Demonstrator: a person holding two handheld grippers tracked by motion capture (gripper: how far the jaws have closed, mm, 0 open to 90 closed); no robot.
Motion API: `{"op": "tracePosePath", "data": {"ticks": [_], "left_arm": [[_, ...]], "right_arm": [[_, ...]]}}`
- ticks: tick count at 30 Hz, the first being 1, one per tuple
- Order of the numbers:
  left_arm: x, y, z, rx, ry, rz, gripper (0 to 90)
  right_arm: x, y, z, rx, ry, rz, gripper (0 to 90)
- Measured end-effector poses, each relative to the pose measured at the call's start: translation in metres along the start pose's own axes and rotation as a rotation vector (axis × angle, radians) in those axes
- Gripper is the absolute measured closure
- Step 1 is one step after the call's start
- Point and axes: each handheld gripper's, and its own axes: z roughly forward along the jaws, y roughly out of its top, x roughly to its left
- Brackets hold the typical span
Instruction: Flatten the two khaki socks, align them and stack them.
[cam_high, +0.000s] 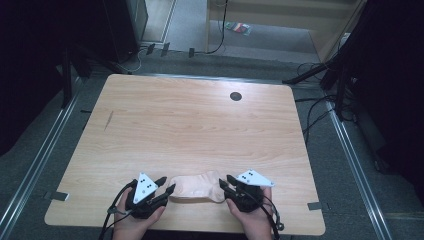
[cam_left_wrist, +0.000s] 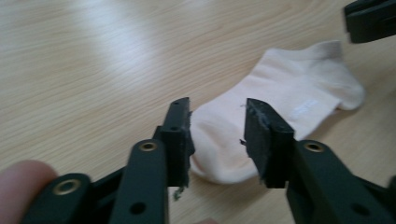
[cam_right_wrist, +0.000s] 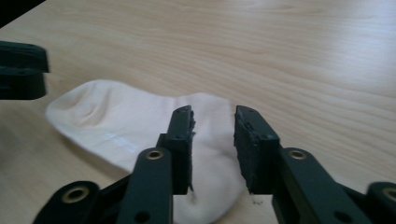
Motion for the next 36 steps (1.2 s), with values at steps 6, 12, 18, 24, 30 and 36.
{"op": "tracePosePath", "data": {"ticks": [6,12,18,24,30,36], "left_arm": [[-0.004,-0.01,0.023,0.141,-0.032,0.031,66.0],[-0.002,-0.013,0.027,0.175,-0.001,0.072,59.8],[0.005,-0.013,0.031,0.167,0.009,0.077,59.7],[0.012,-0.009,0.039,0.145,0.018,0.08,58.9],[0.017,-0.009,0.042,0.126,-0.012,0.068,52.5],[0.025,-0.012,0.033,0.055,-0.038,0.006,28.8]], "right_arm": [[0.011,-0.01,0.022,0.095,-0.03,-0.057,66.3],[0.006,-0.018,0.029,0.144,-0.037,-0.064,62.6],[0.007,-0.019,0.029,0.148,-0.068,-0.082,67.3],[0.004,-0.018,0.031,0.139,-0.055,-0.071,65.2],[0.0,-0.013,0.04,0.111,-0.052,-0.06,61.5],[-0.002,-0.011,0.036,0.062,0.004,-0.044,39.8]]}}
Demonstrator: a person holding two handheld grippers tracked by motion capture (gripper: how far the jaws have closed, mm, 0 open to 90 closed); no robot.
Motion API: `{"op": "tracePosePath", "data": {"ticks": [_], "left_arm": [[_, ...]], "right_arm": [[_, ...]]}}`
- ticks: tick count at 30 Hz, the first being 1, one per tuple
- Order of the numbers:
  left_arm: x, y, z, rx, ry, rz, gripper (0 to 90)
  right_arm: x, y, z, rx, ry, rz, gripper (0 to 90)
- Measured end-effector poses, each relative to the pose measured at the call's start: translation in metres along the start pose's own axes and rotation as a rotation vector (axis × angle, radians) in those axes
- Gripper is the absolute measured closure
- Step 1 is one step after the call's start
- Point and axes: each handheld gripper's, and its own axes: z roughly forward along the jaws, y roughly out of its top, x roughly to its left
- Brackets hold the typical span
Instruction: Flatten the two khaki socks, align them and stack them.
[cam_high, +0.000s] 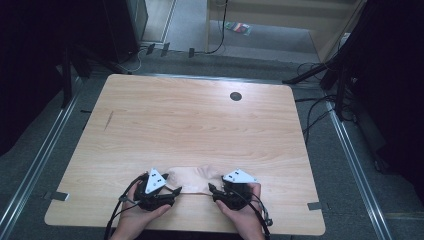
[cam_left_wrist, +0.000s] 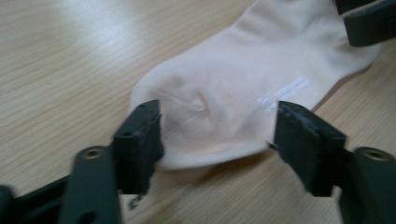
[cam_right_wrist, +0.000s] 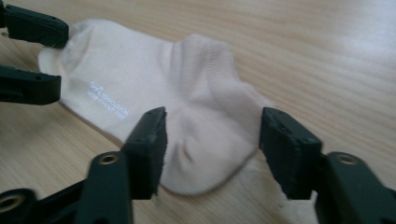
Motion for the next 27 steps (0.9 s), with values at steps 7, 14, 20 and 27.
{"op": "tracePosePath", "data": {"ticks": [7,14,20,27], "left_arm": [[0.021,0.002,-0.021,-0.129,-0.043,-0.12,11.6],[0.047,-0.003,-0.045,-0.222,-0.014,-0.177,8.2],[0.085,-0.014,-0.063,-0.255,0.087,-0.254,8.2],[0.106,-0.026,-0.071,-0.226,0.22,-0.258,8.2]], "right_arm": [[-0.01,0.006,-0.028,-0.125,-0.071,0.02,8.6],[-0.032,0.006,-0.043,-0.186,-0.082,0.044,0.0],[-0.051,0.003,-0.053,-0.211,-0.132,0.065,0.0],[-0.077,-0.003,-0.06,-0.23,-0.194,0.104,0.0]]}}
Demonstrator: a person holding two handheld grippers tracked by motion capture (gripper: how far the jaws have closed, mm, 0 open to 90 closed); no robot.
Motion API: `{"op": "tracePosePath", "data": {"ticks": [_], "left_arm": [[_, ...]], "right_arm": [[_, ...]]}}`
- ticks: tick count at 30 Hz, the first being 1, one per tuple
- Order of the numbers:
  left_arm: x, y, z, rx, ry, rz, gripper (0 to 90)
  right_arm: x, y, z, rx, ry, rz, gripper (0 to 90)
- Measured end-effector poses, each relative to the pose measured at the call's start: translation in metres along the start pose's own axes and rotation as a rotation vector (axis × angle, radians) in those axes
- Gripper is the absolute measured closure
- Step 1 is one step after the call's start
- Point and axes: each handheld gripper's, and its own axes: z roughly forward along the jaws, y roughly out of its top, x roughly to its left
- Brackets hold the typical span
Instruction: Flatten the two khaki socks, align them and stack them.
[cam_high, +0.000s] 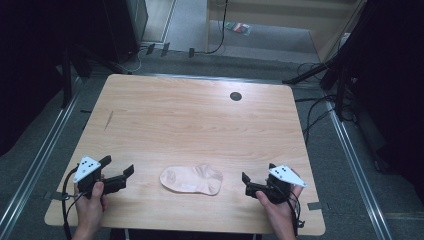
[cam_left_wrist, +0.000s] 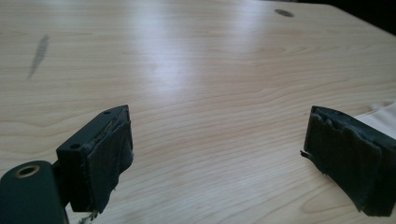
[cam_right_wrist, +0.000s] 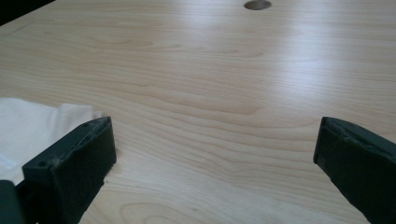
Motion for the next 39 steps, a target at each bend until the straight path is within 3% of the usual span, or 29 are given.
{"op": "tracePosePath", "data": {"ticks": [13,17,24,27,31,39], "left_arm": [[0.037,-0.005,-0.018,-0.008,0.061,-0.049,8.2],[0.047,-0.01,-0.024,0.003,0.075,-0.045,8.2],[0.063,-0.012,-0.034,-0.008,0.116,-0.052,7.8],[0.066,-0.013,-0.034,0.0,0.129,-0.062,7.3],[0.067,-0.018,-0.026,0.035,0.126,-0.063,3.9],[0.067,-0.019,-0.025,0.036,0.122,-0.068,3.8]], "right_arm": [[-0.042,-0.009,-0.012,-0.005,-0.067,0.034,0.0],[-0.054,-0.013,-0.018,0.002,-0.083,0.027,0.0],[-0.079,-0.026,-0.031,0.02,-0.14,0.065,0.0],[-0.088,-0.033,-0.037,0.039,-0.168,0.065,0.0],[-0.101,-0.036,-0.046,0.007,-0.155,0.138,0.0],[-0.103,-0.036,-0.044,0.017,-0.15,0.152,0.0]]}}
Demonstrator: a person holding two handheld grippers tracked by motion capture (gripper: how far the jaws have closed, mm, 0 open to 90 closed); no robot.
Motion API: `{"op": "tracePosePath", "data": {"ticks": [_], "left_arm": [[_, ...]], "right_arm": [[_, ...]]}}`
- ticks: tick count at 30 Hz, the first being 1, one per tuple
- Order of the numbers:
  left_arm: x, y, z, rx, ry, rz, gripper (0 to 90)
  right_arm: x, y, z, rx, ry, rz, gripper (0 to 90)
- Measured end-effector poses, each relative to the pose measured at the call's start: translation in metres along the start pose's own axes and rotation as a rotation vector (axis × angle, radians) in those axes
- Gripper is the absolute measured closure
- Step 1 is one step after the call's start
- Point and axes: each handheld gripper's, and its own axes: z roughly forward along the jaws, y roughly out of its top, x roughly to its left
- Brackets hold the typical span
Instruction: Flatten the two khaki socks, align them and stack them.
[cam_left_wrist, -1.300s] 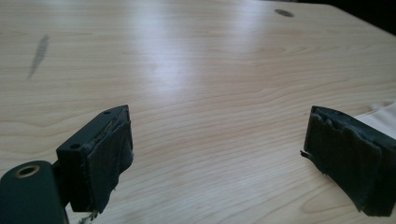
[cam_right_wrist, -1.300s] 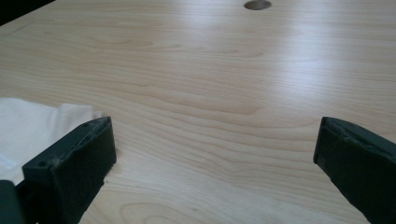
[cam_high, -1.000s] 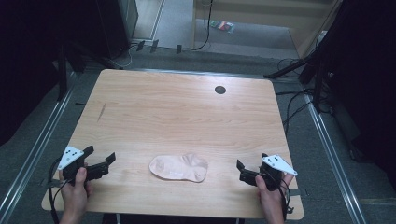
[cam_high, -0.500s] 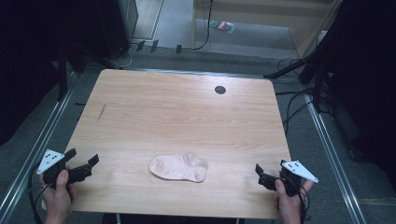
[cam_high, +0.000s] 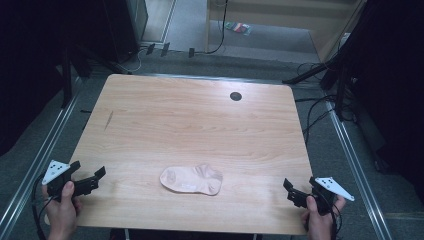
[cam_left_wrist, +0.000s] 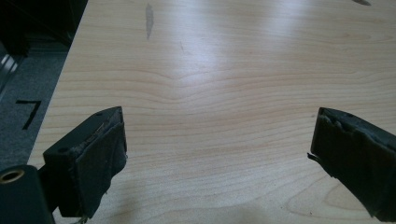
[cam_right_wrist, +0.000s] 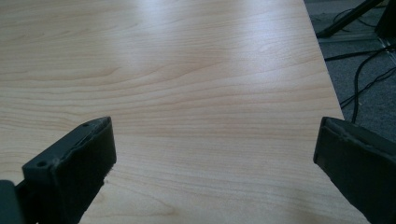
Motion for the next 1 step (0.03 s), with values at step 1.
{"op": "tracePosePath", "data": {"ticks": [1], "left_arm": [[-0.0004,0.0,0.0006,0.004,-0.004,0.004,3.8]], "right_arm": [[0.0005,-0.0001,0.0004,0.001,-0.001,-0.001,0.0]]}}
